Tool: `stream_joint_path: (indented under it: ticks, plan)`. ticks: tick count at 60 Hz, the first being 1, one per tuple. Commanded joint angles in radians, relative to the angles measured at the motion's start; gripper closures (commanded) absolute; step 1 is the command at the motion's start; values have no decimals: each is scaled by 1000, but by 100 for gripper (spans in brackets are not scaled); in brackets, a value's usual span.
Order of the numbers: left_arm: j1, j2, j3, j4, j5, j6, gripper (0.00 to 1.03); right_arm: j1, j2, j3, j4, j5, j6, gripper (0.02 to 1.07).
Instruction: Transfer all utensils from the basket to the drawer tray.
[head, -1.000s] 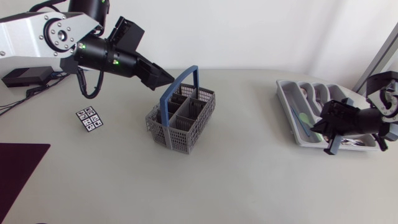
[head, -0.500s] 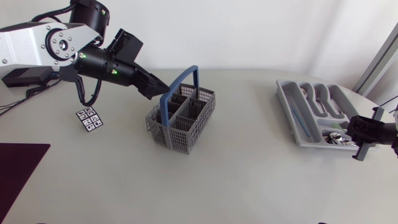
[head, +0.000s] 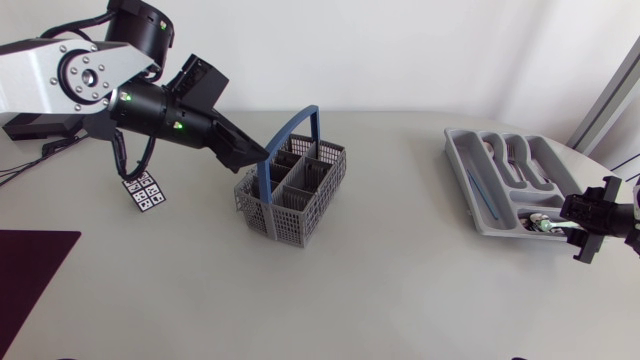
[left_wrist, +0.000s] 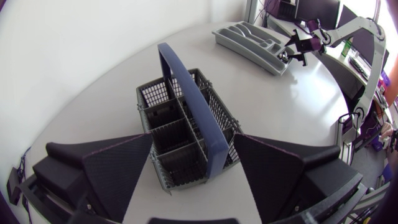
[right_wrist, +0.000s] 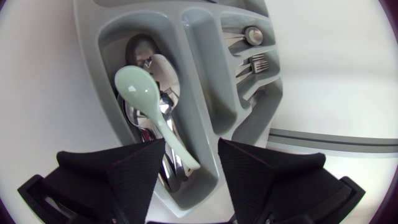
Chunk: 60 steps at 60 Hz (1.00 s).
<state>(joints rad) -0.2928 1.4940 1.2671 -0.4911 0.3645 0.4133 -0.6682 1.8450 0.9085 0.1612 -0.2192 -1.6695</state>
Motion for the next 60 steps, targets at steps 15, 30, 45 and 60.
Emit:
stream_joint_path:
  ticks: [15,30,45,60]
  plan:
    - [75,-69,-87,-67,-13,82,12,81,-279,-36,-187,-8,111,12]
    - [104,-72,-184,-66,-29,133,12,334,-385,-2,-362,0,381,11]
    - [106,-52,-238,-60,-29,163,15,679,-285,95,-390,90,706,12]
    - [118,-8,-278,-29,-29,193,17,838,-58,299,-390,112,893,15]
